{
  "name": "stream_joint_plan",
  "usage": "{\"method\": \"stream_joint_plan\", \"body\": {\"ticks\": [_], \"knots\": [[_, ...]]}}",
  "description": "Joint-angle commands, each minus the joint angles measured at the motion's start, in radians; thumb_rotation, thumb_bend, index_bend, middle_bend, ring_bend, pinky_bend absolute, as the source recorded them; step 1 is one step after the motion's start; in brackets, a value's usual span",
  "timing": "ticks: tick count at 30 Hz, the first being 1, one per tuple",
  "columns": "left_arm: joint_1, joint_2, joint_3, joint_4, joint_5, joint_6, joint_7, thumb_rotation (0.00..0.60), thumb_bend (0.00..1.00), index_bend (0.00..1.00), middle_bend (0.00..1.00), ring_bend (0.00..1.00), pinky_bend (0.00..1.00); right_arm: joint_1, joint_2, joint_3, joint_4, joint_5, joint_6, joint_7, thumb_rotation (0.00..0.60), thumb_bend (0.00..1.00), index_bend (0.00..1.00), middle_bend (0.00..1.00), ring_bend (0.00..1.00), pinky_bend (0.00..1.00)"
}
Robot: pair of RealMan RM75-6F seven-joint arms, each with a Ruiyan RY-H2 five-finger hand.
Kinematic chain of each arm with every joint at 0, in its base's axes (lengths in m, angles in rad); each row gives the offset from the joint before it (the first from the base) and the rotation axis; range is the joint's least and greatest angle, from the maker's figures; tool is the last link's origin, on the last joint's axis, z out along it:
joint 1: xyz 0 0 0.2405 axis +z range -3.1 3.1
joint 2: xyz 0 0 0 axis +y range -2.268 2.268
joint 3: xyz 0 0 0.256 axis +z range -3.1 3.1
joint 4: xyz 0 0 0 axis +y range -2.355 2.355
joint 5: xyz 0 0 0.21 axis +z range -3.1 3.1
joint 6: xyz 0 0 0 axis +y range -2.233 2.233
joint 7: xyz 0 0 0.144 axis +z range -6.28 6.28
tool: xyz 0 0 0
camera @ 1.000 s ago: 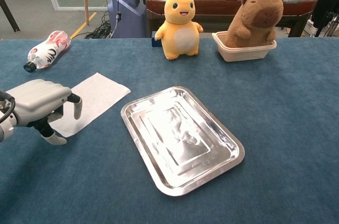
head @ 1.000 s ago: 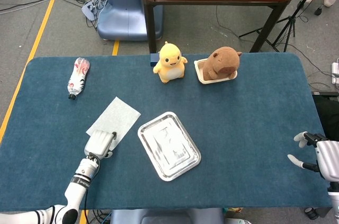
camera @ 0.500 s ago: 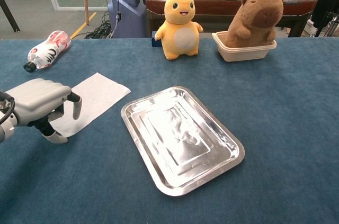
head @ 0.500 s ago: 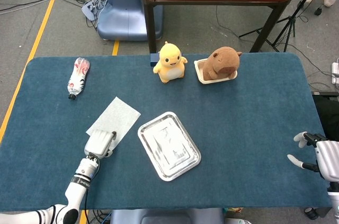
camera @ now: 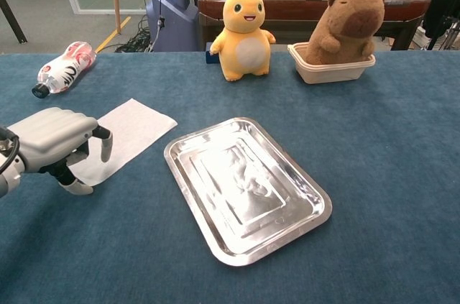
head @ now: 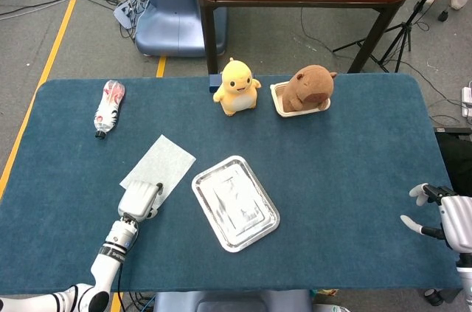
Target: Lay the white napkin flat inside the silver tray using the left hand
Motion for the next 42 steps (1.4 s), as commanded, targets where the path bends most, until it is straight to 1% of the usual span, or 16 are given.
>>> {"method": "stream_joint_plan", "body": {"ticks": [1,6,14,24,27,35,42], "knots": [[0.002,-0.003,0.0,0.004,0.008,0.003,-0.011,0.6,0.11,0.56,1.0,0.98,1.0,0.0,0.0,0.0,0.0,0.0,0.0,0.0,0.6,0.01,0.47,0.58,0.5,0.7],[0.005,-0.006,-0.002,0.011,0.013,0.002,-0.019,0.6,0.13,0.57,1.0,0.99,1.0,0.0,0.0,0.0,0.0,0.0,0.0,-0.001,0.6,0.01,0.47,0.58,0.5,0.7],[0.007,-0.009,-0.004,0.017,0.016,-0.005,-0.031,0.6,0.21,0.58,1.0,0.99,1.0,0.0,0.0,0.0,0.001,0.001,-0.001,0.0,0.6,0.01,0.47,0.58,0.5,0.7],[0.009,-0.009,-0.006,0.016,0.021,-0.009,-0.03,0.6,0.27,0.58,1.0,0.99,1.0,0.0,0.001,0.0,0.0,0.002,-0.002,0.001,0.6,0.01,0.47,0.58,0.5,0.7],[0.01,-0.007,-0.006,0.013,0.019,-0.013,-0.029,0.6,0.31,0.58,1.0,0.99,1.0,0.0,0.001,0.0,0.001,0.003,-0.003,0.001,0.6,0.01,0.47,0.58,0.5,0.7],[0.011,-0.003,-0.006,0.009,0.019,-0.018,-0.03,0.6,0.38,0.58,1.0,0.99,1.0,0.001,0.0,0.0,0.001,0.002,-0.004,0.0,0.6,0.01,0.47,0.58,0.5,0.7],[0.015,0.0,-0.004,0.012,0.033,-0.011,-0.045,0.6,0.42,0.6,1.0,0.99,1.0,0.001,0.0,0.001,0.002,0.005,-0.003,0.001,0.6,0.01,0.47,0.58,0.5,0.7]]}}
